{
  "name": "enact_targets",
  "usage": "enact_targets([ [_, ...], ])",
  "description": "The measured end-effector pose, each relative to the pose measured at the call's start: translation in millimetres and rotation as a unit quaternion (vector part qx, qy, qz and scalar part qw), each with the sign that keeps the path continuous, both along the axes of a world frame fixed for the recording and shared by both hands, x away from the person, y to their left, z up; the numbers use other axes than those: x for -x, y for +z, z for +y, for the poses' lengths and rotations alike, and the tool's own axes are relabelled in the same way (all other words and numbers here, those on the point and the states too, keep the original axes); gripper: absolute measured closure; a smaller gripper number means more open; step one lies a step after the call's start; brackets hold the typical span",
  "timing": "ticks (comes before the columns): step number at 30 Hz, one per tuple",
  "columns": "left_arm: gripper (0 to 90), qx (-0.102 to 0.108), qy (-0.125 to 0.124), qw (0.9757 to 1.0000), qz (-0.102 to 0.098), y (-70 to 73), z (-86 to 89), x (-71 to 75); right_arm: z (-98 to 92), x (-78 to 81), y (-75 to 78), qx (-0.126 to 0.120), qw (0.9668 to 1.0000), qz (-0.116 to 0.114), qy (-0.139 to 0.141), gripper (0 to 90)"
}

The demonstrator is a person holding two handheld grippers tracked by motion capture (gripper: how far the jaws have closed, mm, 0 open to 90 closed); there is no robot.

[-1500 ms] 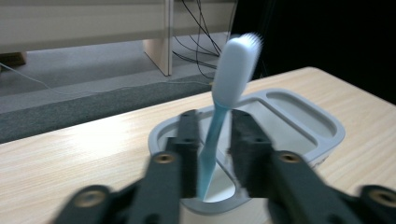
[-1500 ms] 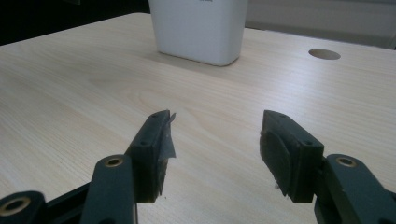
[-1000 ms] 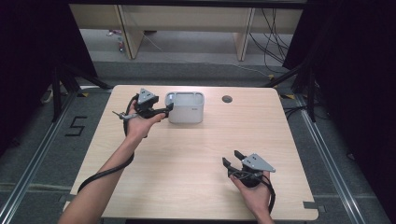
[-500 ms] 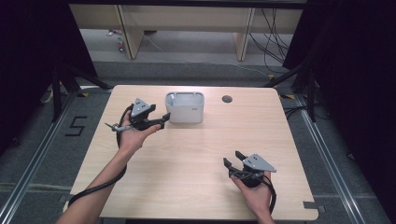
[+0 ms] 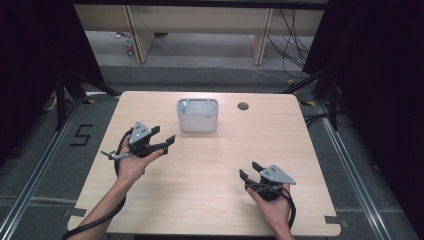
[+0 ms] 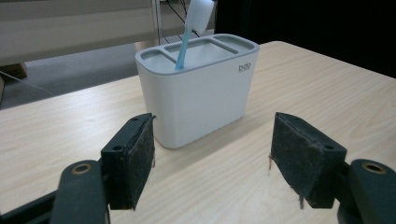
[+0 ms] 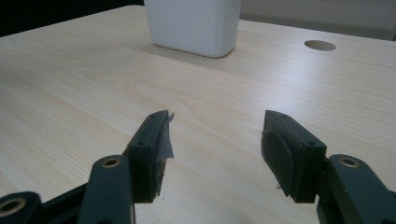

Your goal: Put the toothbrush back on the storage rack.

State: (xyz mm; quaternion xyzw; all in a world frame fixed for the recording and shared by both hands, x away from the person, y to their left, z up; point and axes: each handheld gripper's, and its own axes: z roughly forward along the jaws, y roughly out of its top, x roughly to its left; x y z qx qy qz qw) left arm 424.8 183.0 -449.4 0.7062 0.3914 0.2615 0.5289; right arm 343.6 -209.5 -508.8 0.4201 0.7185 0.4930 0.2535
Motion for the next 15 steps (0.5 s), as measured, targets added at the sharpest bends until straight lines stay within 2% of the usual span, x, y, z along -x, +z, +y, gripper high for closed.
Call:
enact_targets([
  [1, 29.8, -0.001, 0.000, 1.0000, 0.001, -1.9, 1.5, 3.0, 0.0, 0.0, 0.0, 0.000, 1.0000, 0.000, 0.000, 42.8],
  [2, 29.9, 0.000, 0.001, 1.0000, 0.001, -4.0, 2.6, 5.9, -2.4, -2.3, 0.0, 0.013, 0.9998, -0.016, 0.008, 42.8],
  [3, 29.9, 0.000, 0.000, 1.0000, 0.001, -8.2, 4.4, 11.2, -1.3, -1.5, 0.0, 0.005, 0.9999, -0.006, 0.008, 42.8],
  [4, 29.9, 0.000, 0.000, 1.0000, 0.001, -8.2, 4.4, 11.2, -1.3, -1.5, 0.0, 0.005, 0.9999, -0.006, 0.008, 42.8],
  [5, 29.9, 0.001, 0.001, 1.0000, 0.000, -11.9, 6.3, 16.7, -2.3, -2.7, 0.0, 0.013, 0.9997, -0.017, 0.008, 42.7],
  [6, 29.9, -0.002, 0.001, 1.0000, -0.001, -12.8, 7.3, 18.2, -2.2, -2.9, 0.1, 0.013, 0.9997, -0.018, 0.009, 42.7],
  [8, 30.1, -0.004, 0.003, 1.0000, -0.001, -14.3, 8.2, 20.5, -2.0, -2.8, 0.0, 0.012, 0.9997, -0.017, 0.009, 42.8],
  [9, 30.1, -0.004, 0.004, 1.0000, 0.001, -18.3, 9.1, 25.2, 0.3, -2.3, -1.0, -0.002, 0.9999, -0.010, 0.010, 42.7],
  [13, 30.2, -0.007, 0.003, 1.0000, 0.004, -23.9, 11.5, 31.3, -0.5, -2.5, -1.0, 0.003, 0.9999, -0.013, 0.010, 42.7],
  [14, 30.2, -0.008, 0.005, 0.9999, 0.004, -26.9, 13.9, 34.7, -1.2, -1.6, -0.2, 0.006, 0.9999, -0.004, 0.012, 42.7],
  [15, 30.2, -0.006, 0.006, 1.0000, 0.004, -28.5, 15.1, 36.1, -0.9, -1.4, -0.2, 0.008, 0.9999, -0.004, 0.013, 42.7],
])
